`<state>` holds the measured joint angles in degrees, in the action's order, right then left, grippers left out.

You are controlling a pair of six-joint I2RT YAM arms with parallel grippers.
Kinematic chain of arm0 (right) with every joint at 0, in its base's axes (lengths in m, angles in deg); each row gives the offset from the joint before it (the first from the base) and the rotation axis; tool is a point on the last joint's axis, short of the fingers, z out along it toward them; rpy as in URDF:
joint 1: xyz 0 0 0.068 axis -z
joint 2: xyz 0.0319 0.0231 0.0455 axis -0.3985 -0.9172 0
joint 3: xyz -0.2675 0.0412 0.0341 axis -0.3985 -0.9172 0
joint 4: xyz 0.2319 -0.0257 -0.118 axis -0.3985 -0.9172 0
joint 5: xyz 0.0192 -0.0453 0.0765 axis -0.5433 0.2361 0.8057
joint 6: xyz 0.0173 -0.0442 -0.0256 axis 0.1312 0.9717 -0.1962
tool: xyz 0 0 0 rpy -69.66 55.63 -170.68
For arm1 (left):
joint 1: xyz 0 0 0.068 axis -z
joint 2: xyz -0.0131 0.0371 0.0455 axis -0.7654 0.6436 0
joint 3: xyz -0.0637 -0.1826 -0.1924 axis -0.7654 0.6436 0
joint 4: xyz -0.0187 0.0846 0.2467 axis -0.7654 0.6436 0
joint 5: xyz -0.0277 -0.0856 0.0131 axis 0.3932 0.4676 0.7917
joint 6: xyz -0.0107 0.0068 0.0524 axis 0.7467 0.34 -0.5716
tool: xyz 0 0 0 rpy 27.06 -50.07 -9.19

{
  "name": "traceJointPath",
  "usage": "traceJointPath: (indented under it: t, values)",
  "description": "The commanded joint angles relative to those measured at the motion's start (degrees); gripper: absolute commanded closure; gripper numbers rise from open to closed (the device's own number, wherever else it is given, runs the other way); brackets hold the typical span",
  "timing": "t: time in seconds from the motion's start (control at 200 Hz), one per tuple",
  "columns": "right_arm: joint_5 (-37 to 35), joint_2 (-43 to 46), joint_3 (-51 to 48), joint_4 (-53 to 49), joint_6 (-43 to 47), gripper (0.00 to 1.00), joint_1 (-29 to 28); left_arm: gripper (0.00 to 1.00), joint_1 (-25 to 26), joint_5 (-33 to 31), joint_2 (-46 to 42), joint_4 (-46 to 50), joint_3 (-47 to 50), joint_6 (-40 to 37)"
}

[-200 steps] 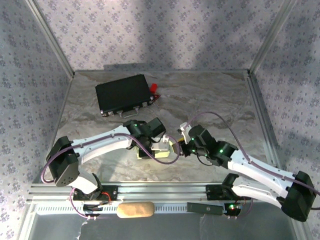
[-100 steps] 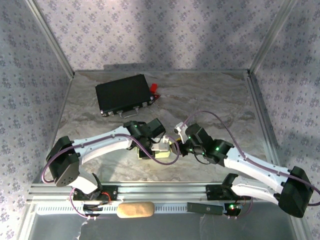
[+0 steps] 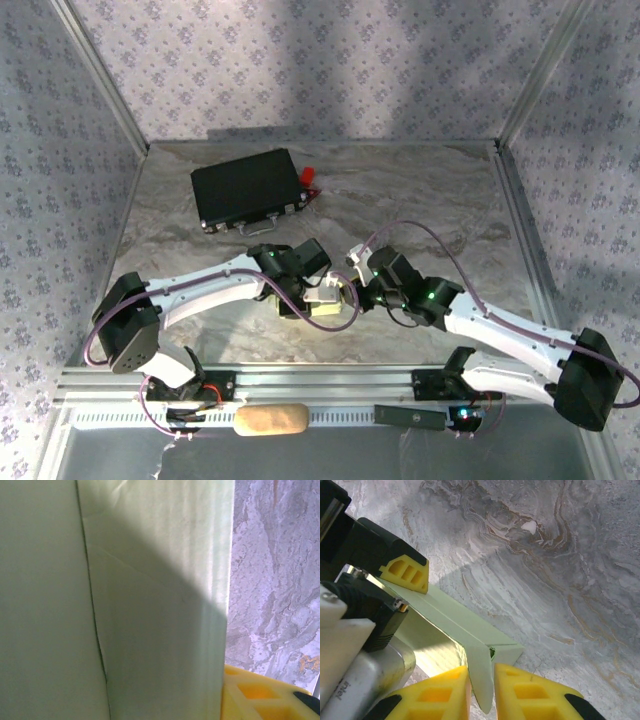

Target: Fold the paper box

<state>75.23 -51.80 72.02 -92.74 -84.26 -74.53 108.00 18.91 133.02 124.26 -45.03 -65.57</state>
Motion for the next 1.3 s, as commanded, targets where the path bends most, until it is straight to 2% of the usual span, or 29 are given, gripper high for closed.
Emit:
traceJointPath:
  t: [0.0, 0.225, 0.35, 0.805, 0.939, 1.069, 1.134, 1.229, 1.294]
  values:
    - [-1.99, -0.04, 1.98, -0.35, 0.41, 0.79, -0.46, 0.53, -0.06, 0.48, -1.99, -0.86, 0.3, -0.74]
    - [-3.92, 0.03, 2.87, -0.69, 0.14, 0.93, -1.39, 0.5, -0.05, -0.37, -3.75, -2.59, 0.58, 1.35]
    - [-5.81, -0.3, 3.71, -1.74, 0.19, 0.98, -2.48, 0.45, 0.03, -0.52, -6.9, -4.78, 1.3, 3.79]
    - [-9.07, -5.05, 6.95, -4.04, 0.58, 1.0, -3.5, 0.39, -0.32, -0.1, -14.12, -6.83, 4.56, 10.05]
    - [-10.6, -6.54, 8.22, -4.91, 0.0, 1.0, -3.86, 0.39, -0.41, -3.71, -15.72, -8.6, 5.03, 12.53]
    - [-11.25, -7.46, 9.21, -5.57, -0.82, 1.0, -4.07, 0.38, -3.13, -7.82, -19.43, -7.56, 3.86, 20.77]
    - [-11.38, -8.03, 9.7, -5.89, -1.08, 1.0, -4.14, 0.39, -5.48, -8.78, -20.97, -3.21, 2.43, 26.87]
    - [-11.37, -8.5, 10.34, -6.47, -1.34, 1.0, -4.28, 0.41, -9.13, -6.83, -22.82, 2.44, 1.3, 35.79]
    - [-11.58, -8.64, 10.7, -6.72, -1.37, 1.0, -4.25, 0.44, -9.89, -4.97, -23.87, 5.24, 1.53, 40.32]
